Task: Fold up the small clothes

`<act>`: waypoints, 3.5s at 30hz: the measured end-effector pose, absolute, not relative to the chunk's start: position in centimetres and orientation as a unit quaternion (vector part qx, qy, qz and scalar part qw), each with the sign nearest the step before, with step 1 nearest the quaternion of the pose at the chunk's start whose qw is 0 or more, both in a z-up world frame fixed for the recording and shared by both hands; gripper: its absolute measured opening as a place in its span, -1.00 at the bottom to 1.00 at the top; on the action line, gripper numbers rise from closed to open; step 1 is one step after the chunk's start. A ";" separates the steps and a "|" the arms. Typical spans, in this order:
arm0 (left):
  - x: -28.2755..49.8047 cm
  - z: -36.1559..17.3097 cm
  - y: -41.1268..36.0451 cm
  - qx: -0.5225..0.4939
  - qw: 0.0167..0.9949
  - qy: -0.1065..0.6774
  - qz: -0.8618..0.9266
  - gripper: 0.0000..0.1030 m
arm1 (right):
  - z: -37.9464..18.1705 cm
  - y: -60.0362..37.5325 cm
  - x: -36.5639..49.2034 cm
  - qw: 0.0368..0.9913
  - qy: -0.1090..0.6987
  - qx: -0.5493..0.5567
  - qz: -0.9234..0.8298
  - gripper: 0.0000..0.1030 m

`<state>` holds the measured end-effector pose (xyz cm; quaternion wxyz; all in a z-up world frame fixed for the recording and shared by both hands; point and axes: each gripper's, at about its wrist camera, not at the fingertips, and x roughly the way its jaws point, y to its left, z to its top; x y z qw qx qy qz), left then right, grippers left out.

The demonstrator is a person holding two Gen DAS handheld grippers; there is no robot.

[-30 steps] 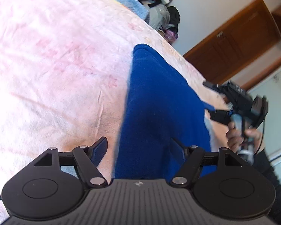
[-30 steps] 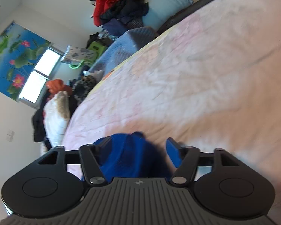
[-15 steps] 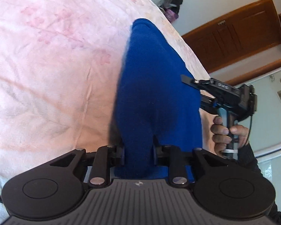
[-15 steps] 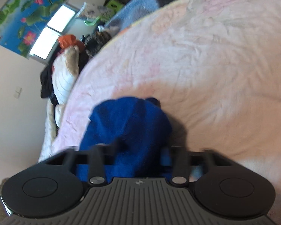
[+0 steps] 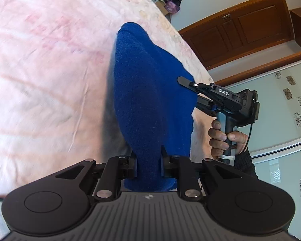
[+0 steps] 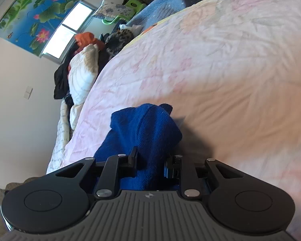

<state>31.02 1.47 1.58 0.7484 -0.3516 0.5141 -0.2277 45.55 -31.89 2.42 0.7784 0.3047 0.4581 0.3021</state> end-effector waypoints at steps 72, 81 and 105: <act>16.2 1.2 -6.8 0.049 0.916 0.379 -0.124 0.44 | 2.6 -22.4 23.6 0.849 0.425 0.259 0.179 -0.18; 10.7 4.6 -3.6 -0.013 0.937 0.318 -0.142 0.41 | 6.1 -21.9 13.5 0.850 0.366 0.306 0.223 0.45; 26.8 3.5 -5.7 -0.016 0.899 0.418 -0.129 0.42 | 4.2 -25.5 28.4 0.783 0.365 0.477 0.160 0.60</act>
